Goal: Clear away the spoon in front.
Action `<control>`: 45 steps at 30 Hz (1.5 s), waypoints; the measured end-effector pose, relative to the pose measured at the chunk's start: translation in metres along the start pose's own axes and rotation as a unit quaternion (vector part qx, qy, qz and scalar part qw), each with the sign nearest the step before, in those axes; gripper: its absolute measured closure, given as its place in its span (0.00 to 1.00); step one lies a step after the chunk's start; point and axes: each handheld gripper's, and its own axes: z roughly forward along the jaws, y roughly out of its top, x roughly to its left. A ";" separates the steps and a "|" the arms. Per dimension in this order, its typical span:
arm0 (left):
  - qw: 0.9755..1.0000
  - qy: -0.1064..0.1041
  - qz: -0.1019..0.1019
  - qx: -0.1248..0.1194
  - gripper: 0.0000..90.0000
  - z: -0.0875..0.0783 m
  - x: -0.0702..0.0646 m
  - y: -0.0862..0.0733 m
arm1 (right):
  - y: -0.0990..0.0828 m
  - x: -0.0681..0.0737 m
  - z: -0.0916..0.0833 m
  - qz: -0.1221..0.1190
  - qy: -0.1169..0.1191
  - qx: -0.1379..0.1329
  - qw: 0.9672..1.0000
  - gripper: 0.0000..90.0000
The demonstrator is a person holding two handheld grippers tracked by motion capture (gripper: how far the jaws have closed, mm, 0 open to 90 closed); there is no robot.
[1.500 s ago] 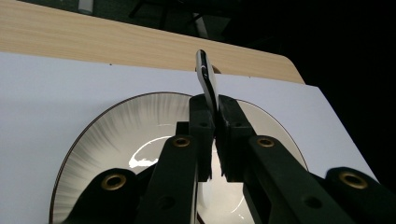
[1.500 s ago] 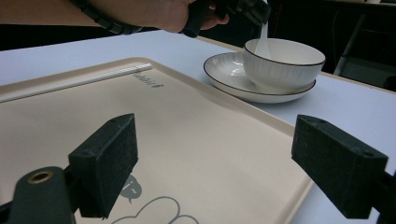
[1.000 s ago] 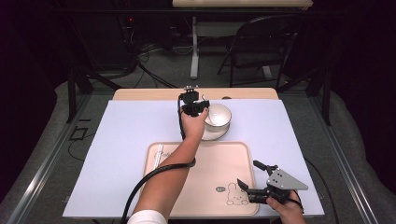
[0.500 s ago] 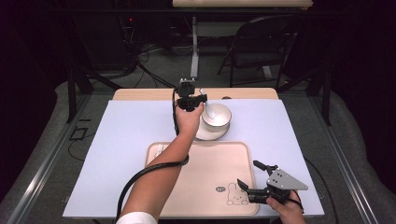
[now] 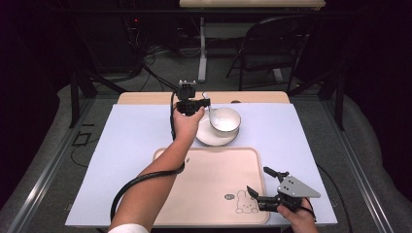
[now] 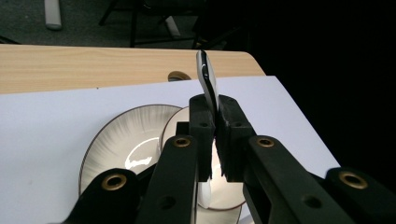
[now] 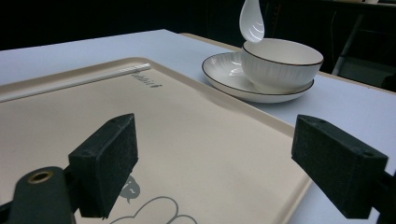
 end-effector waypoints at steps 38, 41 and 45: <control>0.998 -0.012 0.055 0.034 0.95 -0.073 0.013 -0.011 | 0.000 0.000 0.001 -0.001 -0.003 0.005 1.000 0.16; 0.997 -0.012 0.061 0.040 0.95 -0.078 0.015 -0.012 | 0.000 0.000 0.001 -0.001 -0.003 0.004 1.000 0.16; 0.997 -0.015 0.065 0.044 0.95 -0.086 0.016 -0.015 | 0.000 0.000 0.001 -0.001 -0.003 0.004 1.000 0.16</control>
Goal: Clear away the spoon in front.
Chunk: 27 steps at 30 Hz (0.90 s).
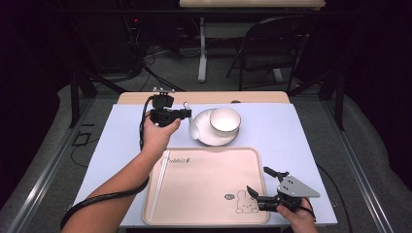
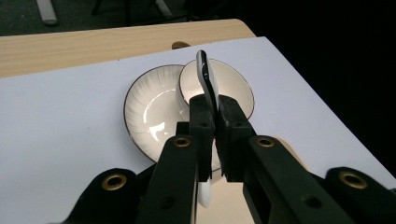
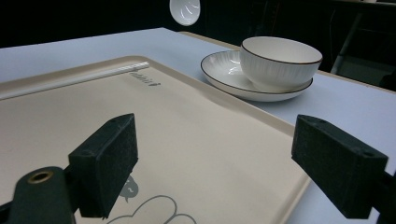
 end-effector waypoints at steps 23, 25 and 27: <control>1.000 -0.013 -0.005 0.023 0.95 -0.047 0.018 -0.043 | 0.000 0.000 0.001 -0.001 -0.001 0.002 1.000 0.16; 1.000 -0.013 -0.007 0.025 0.95 -0.048 0.019 -0.046 | 0.000 0.000 0.001 -0.002 -0.001 0.002 1.000 0.16; 0.999 -0.015 -0.007 0.032 0.95 -0.050 0.021 -0.053 | 0.000 0.000 0.001 -0.002 -0.001 0.002 1.000 0.16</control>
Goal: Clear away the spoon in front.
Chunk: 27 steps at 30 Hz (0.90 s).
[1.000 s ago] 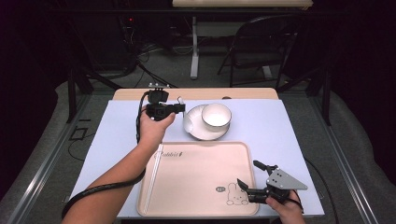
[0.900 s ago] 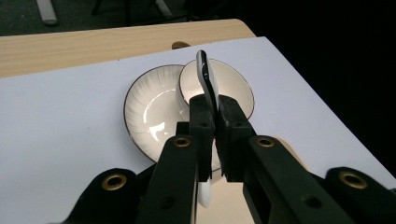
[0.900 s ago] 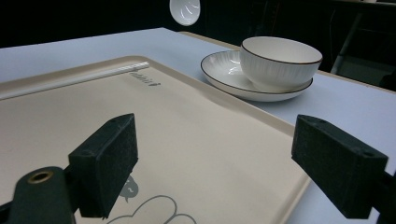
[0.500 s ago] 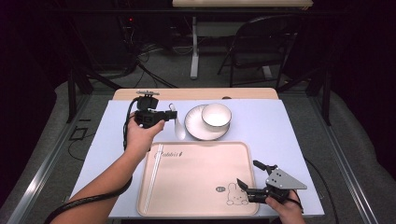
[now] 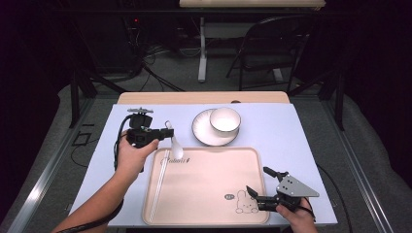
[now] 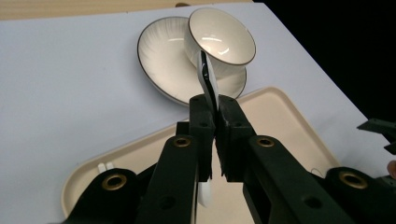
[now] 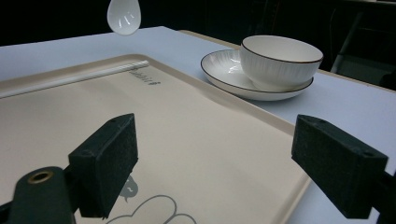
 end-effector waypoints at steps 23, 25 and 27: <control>0.998 0.004 -0.008 0.063 0.95 -0.005 0.006 -0.055 | 0.000 0.001 0.000 0.003 -0.002 0.002 1.000 0.16; 0.998 0.006 -0.006 0.067 0.95 -0.006 0.005 -0.059 | 0.000 0.001 0.000 0.003 -0.002 0.002 1.000 0.16; 0.997 0.009 -0.002 0.073 0.95 -0.007 0.004 -0.063 | 0.000 0.000 0.000 0.004 -0.002 0.002 1.000 0.16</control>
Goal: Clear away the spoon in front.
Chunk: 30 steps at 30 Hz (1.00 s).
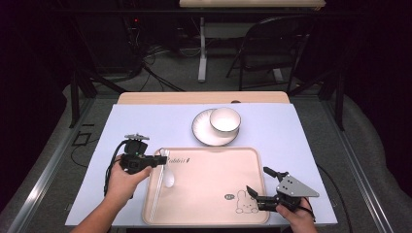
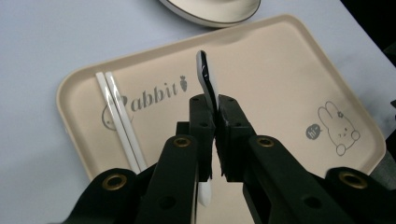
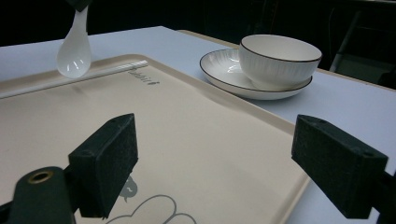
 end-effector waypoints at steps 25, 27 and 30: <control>0.999 -0.010 -0.021 0.044 0.95 0.015 0.007 -0.018 | 0.000 0.000 0.000 0.000 -0.001 0.001 1.000 0.16; 0.999 -0.003 -0.023 0.039 0.95 0.019 0.007 -0.017 | 0.000 0.000 0.000 0.000 0.000 0.001 1.000 0.16; 0.999 0.004 -0.025 0.035 0.94 0.025 0.010 -0.015 | 0.000 0.000 0.001 -0.002 0.000 0.000 1.000 0.16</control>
